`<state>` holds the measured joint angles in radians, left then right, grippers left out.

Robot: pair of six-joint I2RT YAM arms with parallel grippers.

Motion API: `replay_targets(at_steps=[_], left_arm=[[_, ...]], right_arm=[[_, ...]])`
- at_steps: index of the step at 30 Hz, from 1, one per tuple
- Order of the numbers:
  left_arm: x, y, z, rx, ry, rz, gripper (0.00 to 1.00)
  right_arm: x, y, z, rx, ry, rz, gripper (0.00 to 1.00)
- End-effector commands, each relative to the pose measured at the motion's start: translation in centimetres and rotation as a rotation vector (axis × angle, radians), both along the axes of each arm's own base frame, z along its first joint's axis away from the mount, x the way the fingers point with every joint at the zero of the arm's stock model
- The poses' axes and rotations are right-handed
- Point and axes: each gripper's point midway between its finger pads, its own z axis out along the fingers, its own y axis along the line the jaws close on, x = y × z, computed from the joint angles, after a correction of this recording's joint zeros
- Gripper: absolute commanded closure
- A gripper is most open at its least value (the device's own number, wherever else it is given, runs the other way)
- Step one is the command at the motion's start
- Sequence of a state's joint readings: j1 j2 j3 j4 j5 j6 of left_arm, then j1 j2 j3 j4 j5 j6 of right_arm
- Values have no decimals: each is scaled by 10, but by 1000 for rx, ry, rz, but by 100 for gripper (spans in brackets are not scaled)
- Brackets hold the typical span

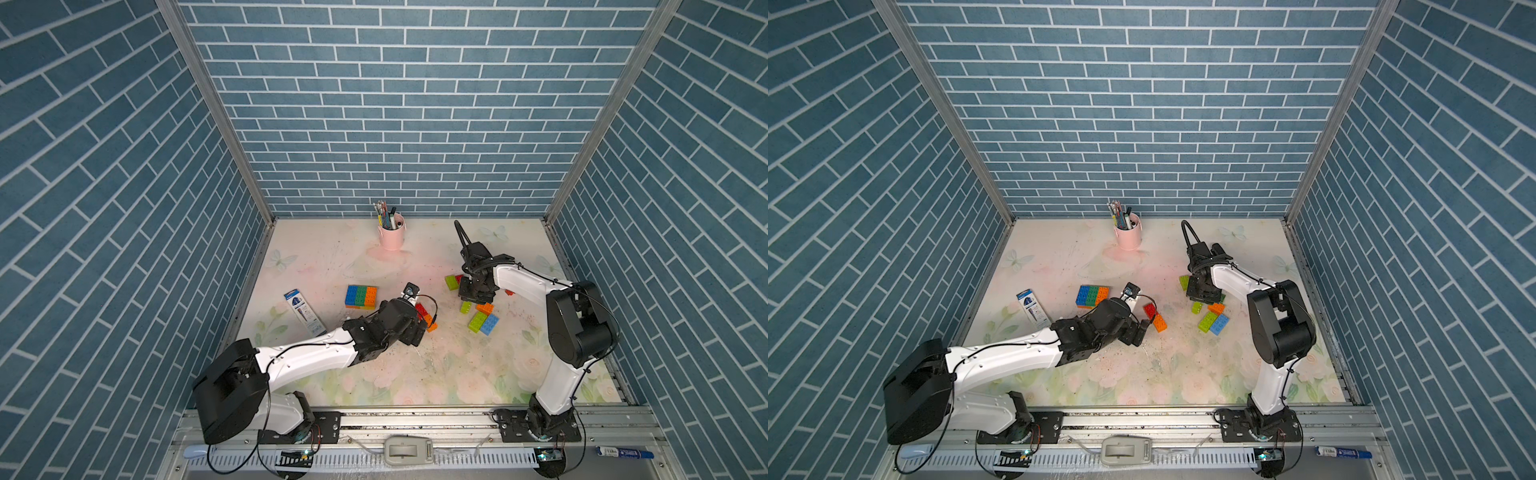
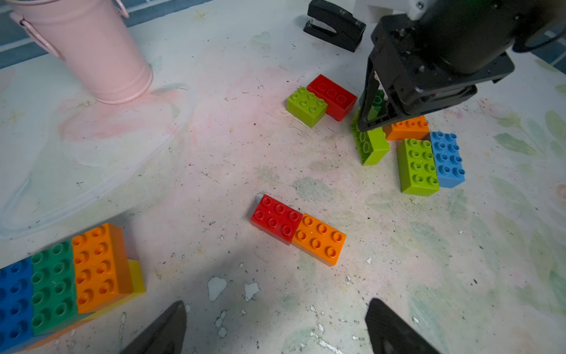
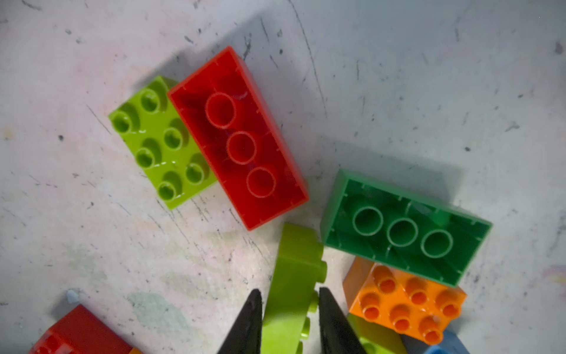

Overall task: Assemble a rectangle with lego
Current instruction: Pick up the lego brick from the center of the board, then place the lego brick at the center of the board.

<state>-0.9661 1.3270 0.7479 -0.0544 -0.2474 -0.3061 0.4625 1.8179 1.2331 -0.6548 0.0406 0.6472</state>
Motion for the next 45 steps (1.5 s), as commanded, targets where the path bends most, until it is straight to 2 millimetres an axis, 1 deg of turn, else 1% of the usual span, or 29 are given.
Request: replay_targets(at_steps=[1, 4, 7, 12, 13, 17, 20, 23, 25, 32, 34, 36, 38, 39, 41, 43, 45], left_arm=[[4, 12, 2, 0, -17, 34, 7], [5, 16, 1, -2, -16, 39, 7], [5, 17, 1, -4, -16, 41, 7], [7, 22, 4, -14, -23, 54, 7], [6, 27, -1, -6, -16, 61, 7], [7, 38, -3, -9, -17, 85, 7], [8, 47, 0, -14, -22, 103, 7], [8, 55, 2, -14, -28, 120, 7], [8, 62, 5, -14, -38, 138, 7], [4, 94, 12, -50, -69, 248, 7], [2, 103, 13, -62, -75, 283, 8], [0, 113, 13, -67, -80, 318, 8], [-1, 120, 14, -74, -87, 345, 8], [-1, 125, 14, -76, -90, 362, 8], [-2, 131, 16, -76, -94, 390, 9], [-3, 138, 22, -79, -105, 420, 9], [-5, 147, 28, -76, -120, 448, 9]], right_arm=[[-6, -8, 2, -65, 20, -12, 64], [-5, -8, -1, -79, 27, -13, 62], [-3, -5, -6, -79, 36, -11, 62], [-2, -3, -7, -90, 38, 6, 71], [-3, -3, -8, -93, 43, 15, 72], [-7, -4, -9, -101, 54, 33, 74], [-11, 0, -2, -115, 41, 78, 75], [-25, 8, 11, -159, 41, 165, 75], [-41, 11, 16, -210, 53, 226, 75], [-110, 9, 18, -302, 86, 324, 75], [-130, 8, 14, -348, 92, 354, 75], [-143, 2, 9, -416, 90, 380, 75], [-146, -8, 6, -523, 69, 406, 76], [-144, -12, 6, -578, 51, 418, 76], [-142, -12, 2, -653, 32, 442, 76], [-142, -10, -3, -729, 14, 464, 76], [-145, -7, -6, -773, -2, 479, 76]])
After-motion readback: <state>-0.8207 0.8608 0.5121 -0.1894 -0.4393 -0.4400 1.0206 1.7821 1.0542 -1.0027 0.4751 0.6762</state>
